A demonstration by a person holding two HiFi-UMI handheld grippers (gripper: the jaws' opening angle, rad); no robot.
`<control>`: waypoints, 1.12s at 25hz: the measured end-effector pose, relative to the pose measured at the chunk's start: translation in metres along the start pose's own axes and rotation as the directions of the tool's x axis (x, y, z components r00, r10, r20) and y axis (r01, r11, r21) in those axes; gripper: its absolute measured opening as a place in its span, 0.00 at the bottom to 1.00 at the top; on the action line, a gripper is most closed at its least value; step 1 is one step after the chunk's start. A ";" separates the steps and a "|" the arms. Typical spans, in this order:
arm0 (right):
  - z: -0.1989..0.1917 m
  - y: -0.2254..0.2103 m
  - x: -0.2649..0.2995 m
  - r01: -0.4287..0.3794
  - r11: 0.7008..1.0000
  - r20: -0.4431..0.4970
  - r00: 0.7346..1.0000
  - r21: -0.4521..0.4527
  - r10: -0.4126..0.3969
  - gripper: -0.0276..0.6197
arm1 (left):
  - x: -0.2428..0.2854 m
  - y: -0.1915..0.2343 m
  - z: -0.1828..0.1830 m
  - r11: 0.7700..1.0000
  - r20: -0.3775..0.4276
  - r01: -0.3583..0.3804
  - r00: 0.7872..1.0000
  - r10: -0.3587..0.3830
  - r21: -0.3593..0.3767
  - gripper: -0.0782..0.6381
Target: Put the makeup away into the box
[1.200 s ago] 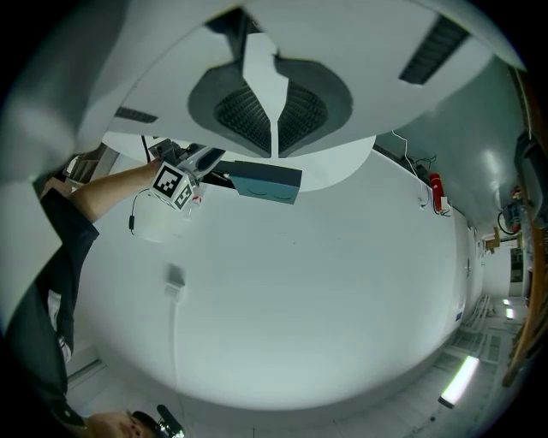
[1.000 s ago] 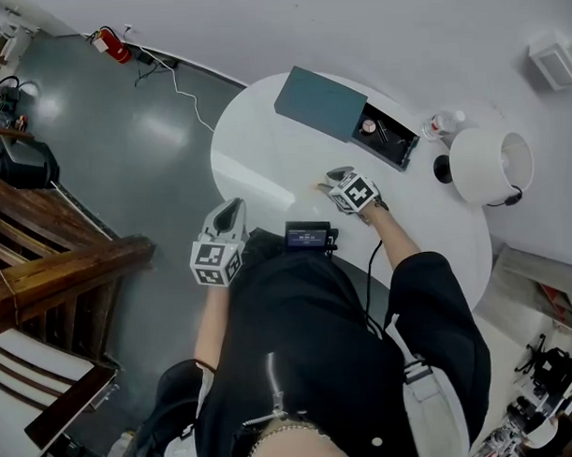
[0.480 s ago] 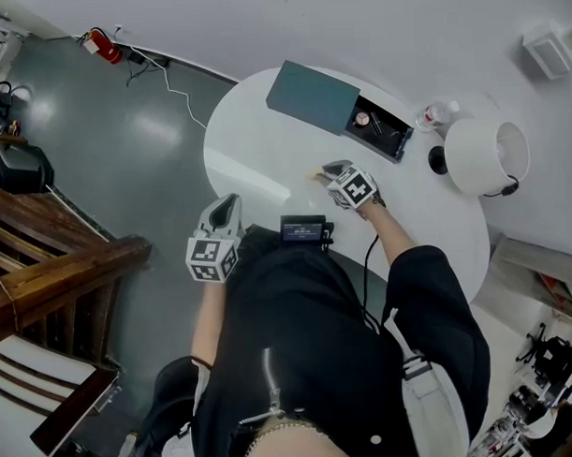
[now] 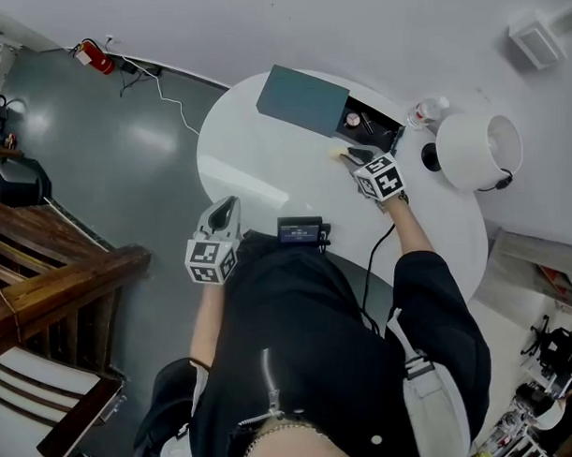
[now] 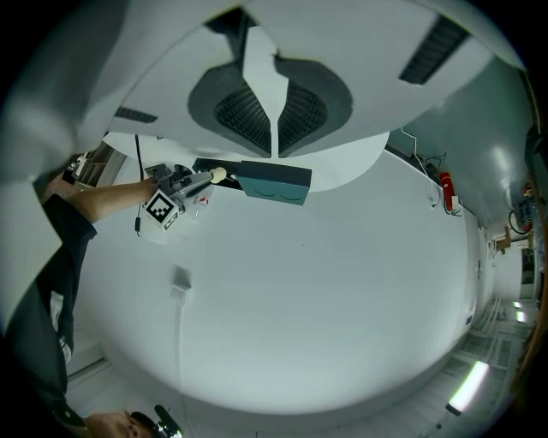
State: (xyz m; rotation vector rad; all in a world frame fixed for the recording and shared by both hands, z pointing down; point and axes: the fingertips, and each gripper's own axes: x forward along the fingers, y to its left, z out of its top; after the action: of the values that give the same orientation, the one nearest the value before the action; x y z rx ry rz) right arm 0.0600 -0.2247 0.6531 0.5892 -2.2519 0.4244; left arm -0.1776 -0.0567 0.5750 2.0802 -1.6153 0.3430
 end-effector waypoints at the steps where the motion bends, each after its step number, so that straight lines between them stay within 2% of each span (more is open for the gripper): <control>1: 0.001 -0.008 -0.004 0.016 1.000 0.006 1.000 0.009 -0.016 0.18 | 0.001 -0.001 0.000 1.000 -0.001 0.001 1.000 -0.001 0.001 0.13; 8: 0.001 -0.060 -0.019 0.115 0.986 0.035 0.992 0.122 -0.120 0.18 | 0.001 -0.003 -0.001 1.000 -0.006 -0.004 1.000 0.004 -0.001 0.13; 15: -0.012 -0.099 -0.008 0.196 0.957 -0.035 0.981 0.214 -0.193 0.18 | 0.000 -0.003 -0.003 1.000 -0.012 -0.016 1.000 0.016 -0.005 0.13; 21: -0.029 -0.117 0.010 0.226 0.930 -0.146 0.971 0.289 -0.191 0.18 | -0.002 -0.001 -0.005 0.999 -0.018 -0.032 0.999 0.032 -0.011 0.13; 28: -0.040 -0.122 0.028 0.208 0.913 -0.209 0.968 0.350 -0.140 0.21 | -0.006 0.002 -0.008 0.998 -0.030 -0.057 0.998 0.056 -0.024 0.13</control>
State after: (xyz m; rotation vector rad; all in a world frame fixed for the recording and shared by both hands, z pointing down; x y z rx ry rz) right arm 0.1315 -0.3157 0.7150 0.9009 -1.9363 0.7883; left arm -0.1810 -0.0476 0.5795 2.0049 -1.6556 0.3691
